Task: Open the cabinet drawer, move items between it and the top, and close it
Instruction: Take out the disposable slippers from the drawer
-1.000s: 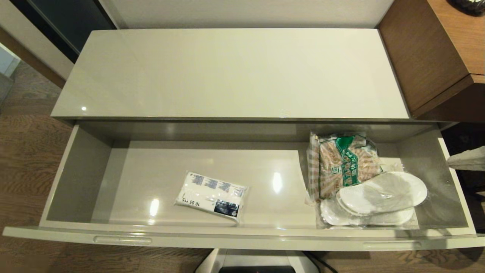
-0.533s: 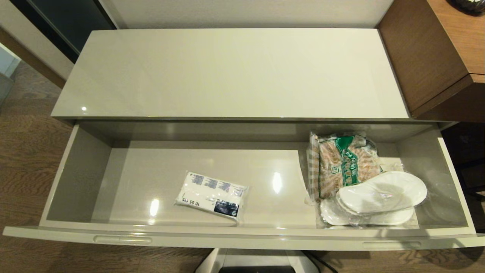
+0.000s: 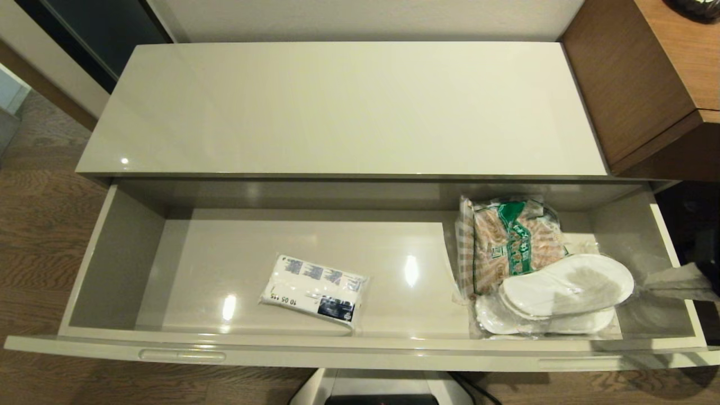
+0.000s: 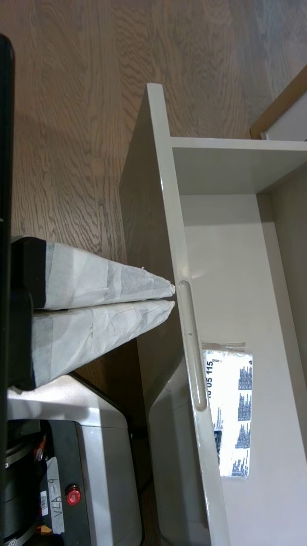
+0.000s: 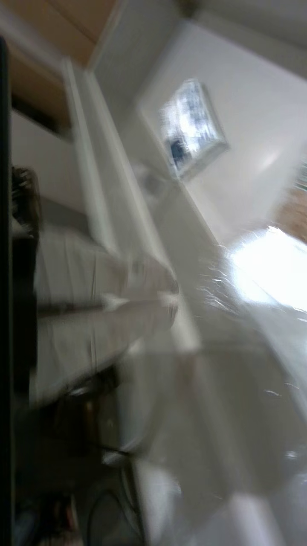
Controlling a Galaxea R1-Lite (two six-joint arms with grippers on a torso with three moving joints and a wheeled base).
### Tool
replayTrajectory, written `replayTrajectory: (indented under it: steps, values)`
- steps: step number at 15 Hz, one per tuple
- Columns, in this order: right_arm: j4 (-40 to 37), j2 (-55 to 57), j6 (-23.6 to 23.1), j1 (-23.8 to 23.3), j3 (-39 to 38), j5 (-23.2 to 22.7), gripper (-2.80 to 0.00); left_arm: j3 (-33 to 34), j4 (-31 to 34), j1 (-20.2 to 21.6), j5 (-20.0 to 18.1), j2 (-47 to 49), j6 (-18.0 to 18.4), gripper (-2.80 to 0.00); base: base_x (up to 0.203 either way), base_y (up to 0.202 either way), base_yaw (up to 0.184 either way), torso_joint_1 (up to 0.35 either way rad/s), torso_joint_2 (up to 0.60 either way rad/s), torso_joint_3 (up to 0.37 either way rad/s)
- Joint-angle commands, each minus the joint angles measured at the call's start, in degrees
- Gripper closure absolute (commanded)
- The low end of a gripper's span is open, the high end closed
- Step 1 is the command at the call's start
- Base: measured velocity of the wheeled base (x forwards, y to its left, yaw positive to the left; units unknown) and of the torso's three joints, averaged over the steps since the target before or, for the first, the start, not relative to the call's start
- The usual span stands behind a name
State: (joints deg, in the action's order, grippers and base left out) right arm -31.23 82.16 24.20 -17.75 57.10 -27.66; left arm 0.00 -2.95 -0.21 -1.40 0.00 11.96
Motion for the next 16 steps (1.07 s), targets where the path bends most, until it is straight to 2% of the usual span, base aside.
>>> replayTrajectory:
  steps: [1, 4, 10, 12, 14, 16]
  values:
    - [9.2, 14.7, 1.1, 0.0, -1.2, 0.2, -2.8, 0.0, 0.0, 0.0, 0.0, 0.1, 0.1, 0.0, 0.0, 0.0, 0.0, 0.0, 0.0, 0.0]
    - [16.4, 22.9, 2.9, 0.1, 1.7, 0.3, -2.8, 0.0, 0.0, 0.0, 0.0, 0.1, 0.1, 0.0, 0.0, 0.0, 0.0, 0.0, 0.0, 0.0]
    - [23.1, 24.4, 3.9, -0.1, 2.3, 0.1, -2.8, 0.0, 0.0, 0.0, 0.0, 0.1, 0.1, 0.0, 0.0, 0.0, 0.0, 0.0, 0.0, 0.0]
    - [28.3, 24.5, 5.3, 0.5, 2.3, 0.8, -2.8, 0.0, 0.0, 0.0, 0.0, 0.1, 0.1, 0.0, 0.0, 0.0, 0.0, 0.0, 0.0, 0.0]
    - [30.3, 26.3, 5.3, 1.6, 2.3, 5.5, -2.8, 0.0, 0.0, 0.0, 0.0, 0.1, 0.1, 0.0, 0.0, 0.0, 0.0, 0.0, 0.0, 0.0]
    - [31.2, 27.7, 5.3, 3.3, 2.0, 8.1, -2.8, 0.0, 0.0, 0.0, 0.0, 0.1, 0.1, 0.0, 0.0, 0.0, 0.0, 0.0, 0.0, 0.0]
